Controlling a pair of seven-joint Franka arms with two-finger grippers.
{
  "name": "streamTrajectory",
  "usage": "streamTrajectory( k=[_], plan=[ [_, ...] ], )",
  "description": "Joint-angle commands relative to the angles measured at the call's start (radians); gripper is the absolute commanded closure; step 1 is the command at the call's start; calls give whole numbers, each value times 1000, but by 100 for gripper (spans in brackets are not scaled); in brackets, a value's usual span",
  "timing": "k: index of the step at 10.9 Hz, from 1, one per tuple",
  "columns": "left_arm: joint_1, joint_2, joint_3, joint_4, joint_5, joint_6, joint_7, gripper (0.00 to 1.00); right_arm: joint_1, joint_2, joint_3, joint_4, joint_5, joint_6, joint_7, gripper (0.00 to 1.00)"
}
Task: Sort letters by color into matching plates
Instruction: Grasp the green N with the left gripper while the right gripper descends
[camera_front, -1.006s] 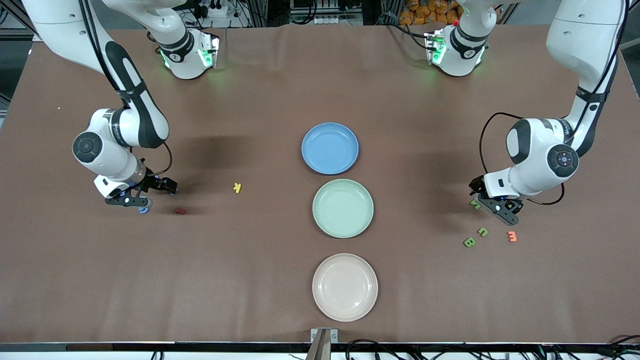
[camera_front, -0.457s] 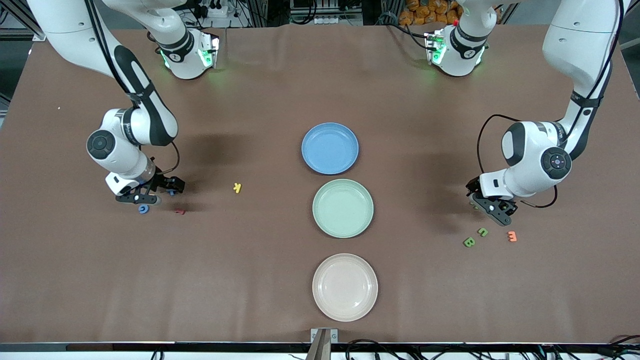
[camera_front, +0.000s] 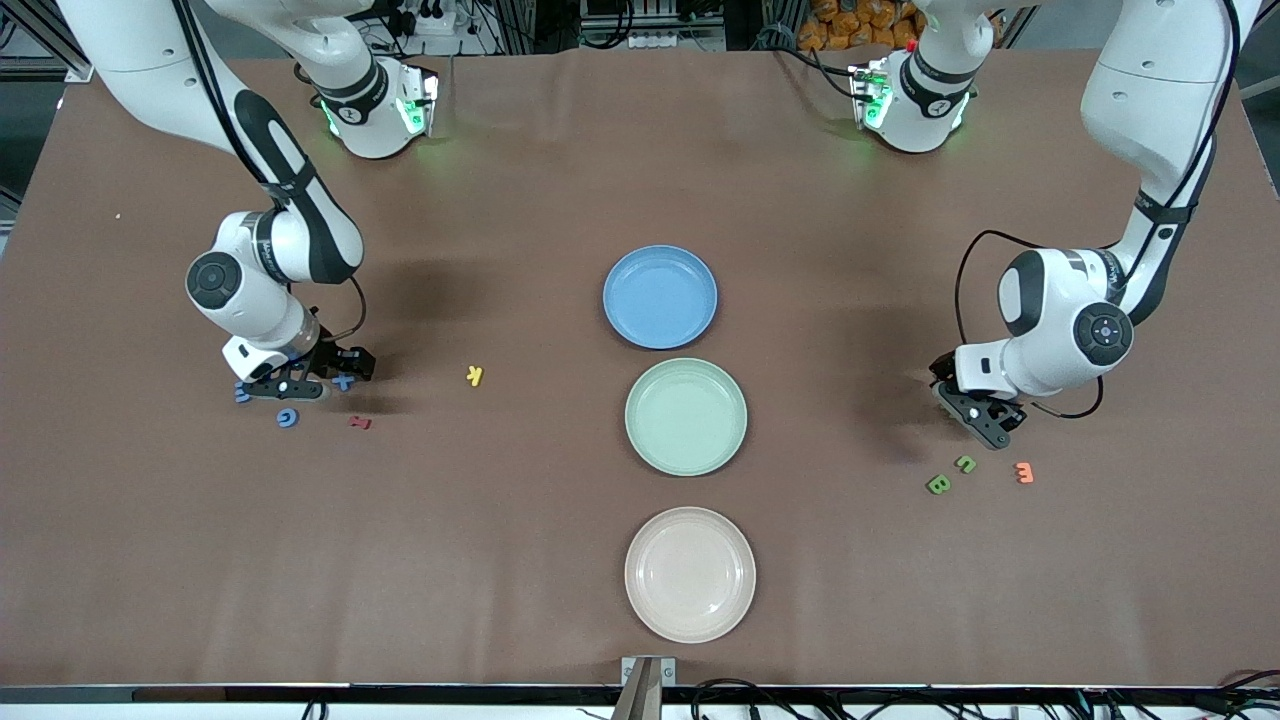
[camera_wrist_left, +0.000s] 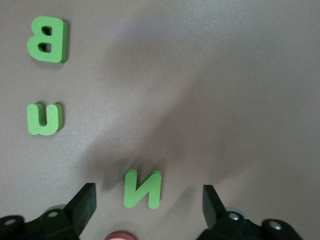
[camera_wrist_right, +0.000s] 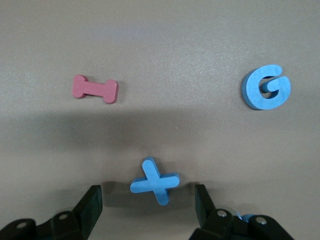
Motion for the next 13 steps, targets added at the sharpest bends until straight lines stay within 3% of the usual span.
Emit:
streamTrajectory(
  k=[1,7,8,9,11,13],
  plan=[
    [3,3,-1,-8,19,14,21,14,-26,-9,19,-20,17,20,2,21],
    [3,18,0,-5,19,15,20,19,-27,-9,19,-17,17,22,2,37],
    [3,18,0,-5,19,15,20,26,-27,-9,19,-17,16,23,2,39],
    [3,20,0,-5,19,15,20,40,-27,-9,19,-15,17,23,2,42],
    [-2,24,3,-3,20,18,20,79,-27,-9,18,-14,19,23,2,47],
    [0,28,3,3,55,22,20,100,-27,-9,19,-11,21,23,3,55]
  ],
)
